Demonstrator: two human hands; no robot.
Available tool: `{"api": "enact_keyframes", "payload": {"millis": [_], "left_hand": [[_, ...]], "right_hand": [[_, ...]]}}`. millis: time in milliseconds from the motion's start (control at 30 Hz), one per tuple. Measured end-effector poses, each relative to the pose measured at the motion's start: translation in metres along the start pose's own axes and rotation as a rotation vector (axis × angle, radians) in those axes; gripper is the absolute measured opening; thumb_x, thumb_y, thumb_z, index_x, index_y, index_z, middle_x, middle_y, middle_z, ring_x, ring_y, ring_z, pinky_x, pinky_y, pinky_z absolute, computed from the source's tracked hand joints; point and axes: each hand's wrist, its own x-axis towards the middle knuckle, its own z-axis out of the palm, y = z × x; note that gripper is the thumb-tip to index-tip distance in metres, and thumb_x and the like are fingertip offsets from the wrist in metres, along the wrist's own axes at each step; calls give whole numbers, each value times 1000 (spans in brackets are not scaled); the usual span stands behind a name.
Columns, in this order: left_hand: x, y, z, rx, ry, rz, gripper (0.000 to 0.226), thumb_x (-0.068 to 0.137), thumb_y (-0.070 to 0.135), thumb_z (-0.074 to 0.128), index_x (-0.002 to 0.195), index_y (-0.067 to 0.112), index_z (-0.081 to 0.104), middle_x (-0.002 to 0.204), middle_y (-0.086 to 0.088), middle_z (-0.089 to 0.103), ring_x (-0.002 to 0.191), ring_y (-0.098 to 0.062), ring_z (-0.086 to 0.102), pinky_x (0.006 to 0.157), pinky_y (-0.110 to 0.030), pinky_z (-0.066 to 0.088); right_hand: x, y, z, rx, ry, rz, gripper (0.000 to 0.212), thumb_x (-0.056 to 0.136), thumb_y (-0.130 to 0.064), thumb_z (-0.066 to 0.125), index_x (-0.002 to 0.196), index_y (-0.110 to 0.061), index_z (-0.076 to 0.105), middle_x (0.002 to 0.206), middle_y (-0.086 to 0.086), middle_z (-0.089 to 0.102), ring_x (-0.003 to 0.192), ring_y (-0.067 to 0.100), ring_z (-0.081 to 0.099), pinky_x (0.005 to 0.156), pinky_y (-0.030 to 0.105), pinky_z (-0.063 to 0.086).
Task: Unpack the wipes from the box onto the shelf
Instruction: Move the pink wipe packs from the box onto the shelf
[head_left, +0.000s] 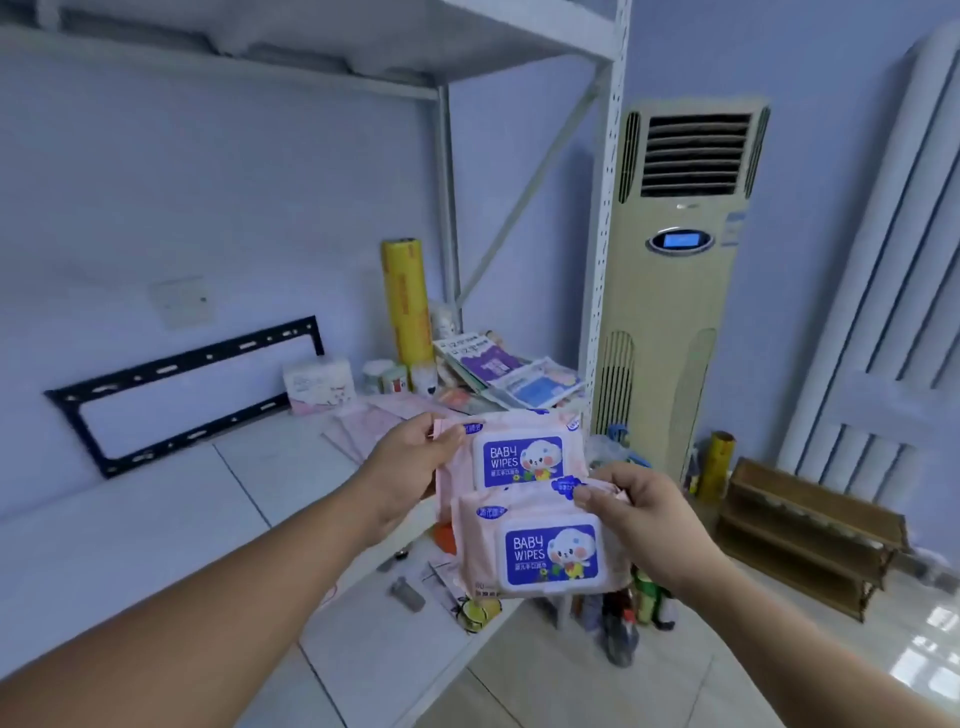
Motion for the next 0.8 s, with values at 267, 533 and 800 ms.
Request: {"api": "enact_keyframes", "payload": {"millis": [267,533,800], "left_hand": [[-84,20,-119,-5,200,47,11,103,16,55,101,13,66,101,-10,77,87,-21,71,76,-35,56],[-174,-4,-274,52,400,-6,15,104,23,55,100,9,62,94,-9,72,83,-23,67,72,-35,52],[-265,-25,-418,38,545,-13,16,104,22,54,96,9,58,82,-10,66,67,-22,59,52,-26,42]], "right_hand": [[-5,-64,100,20,-236,-144,13,97,-20,65,90,-10,69,82,3,79,74,17,77,62,30,57],[-7,-100,251,118,-482,-158,13,95,-18,67,91,-5,67,89,13,78,82,32,77,77,48,61],[-40,-134,430,222,-625,-161,17,97,-15,65,98,1,66,93,13,78,86,32,77,77,45,63]]}}
